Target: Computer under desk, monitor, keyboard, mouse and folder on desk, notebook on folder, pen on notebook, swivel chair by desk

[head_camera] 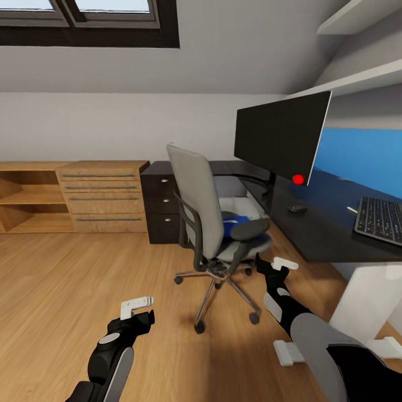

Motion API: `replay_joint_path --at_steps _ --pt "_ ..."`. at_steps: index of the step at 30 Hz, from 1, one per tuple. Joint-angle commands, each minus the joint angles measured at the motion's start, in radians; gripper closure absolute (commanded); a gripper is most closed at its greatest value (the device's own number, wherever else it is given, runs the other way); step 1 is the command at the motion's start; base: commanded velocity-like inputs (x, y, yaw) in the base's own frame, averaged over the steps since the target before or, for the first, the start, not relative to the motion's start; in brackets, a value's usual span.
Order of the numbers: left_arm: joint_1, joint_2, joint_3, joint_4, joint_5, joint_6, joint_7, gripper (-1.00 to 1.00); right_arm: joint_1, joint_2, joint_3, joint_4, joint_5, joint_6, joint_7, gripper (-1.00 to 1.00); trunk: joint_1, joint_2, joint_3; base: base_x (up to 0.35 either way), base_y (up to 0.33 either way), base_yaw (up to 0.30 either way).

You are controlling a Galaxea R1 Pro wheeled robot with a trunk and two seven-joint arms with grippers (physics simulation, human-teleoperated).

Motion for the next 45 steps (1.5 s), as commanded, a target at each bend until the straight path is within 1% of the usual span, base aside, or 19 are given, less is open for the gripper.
replay_joint_path --at_steps 1,8,24,36,41,45 --pt "-0.001 0.0 -0.001 -0.001 0.011 0.002 0.009 -1.0 -0.001 0.0 -0.001 0.0 -0.003 -0.008 0.0 -1.0 0.0 0.0 -0.001 0.289 0.0 0.0" --pt "-0.001 0.0 -0.002 0.001 0.011 0.002 0.009 -1.0 -0.001 0.0 -0.001 0.0 -0.002 -0.022 -0.001 -1.0 0.0 0.0 -0.001 0.188 0.0 0.0" --pt "-0.001 0.0 -0.002 0.001 0.01 0.002 0.009 -1.0 -0.001 0.002 0.0 0.001 -0.003 -0.025 0.0 -1.0 0.0 0.0 -0.001 0.017 0.0 0.016" --pt "-0.001 0.0 -0.001 0.001 0.01 0.002 0.009 -1.0 0.0 0.005 0.002 0.004 -0.004 -0.025 0.001 -1.0 0.0 0.0 0.005 0.0 0.0 0.212" --pt "-0.001 0.0 0.0 0.001 0.01 0.002 0.009 -1.0 0.001 0.026 0.002 0.005 -0.001 -0.025 0.001 -1.0 0.0 0.0 0.008 0.0 0.0 0.253" --pt "-0.001 0.0 0.0 0.002 0.011 0.002 0.009 -1.0 0.001 0.034 0.002 0.005 -0.001 -0.025 0.001 -1.0 0.0 0.0 0.011 0.0 0.0 0.257"
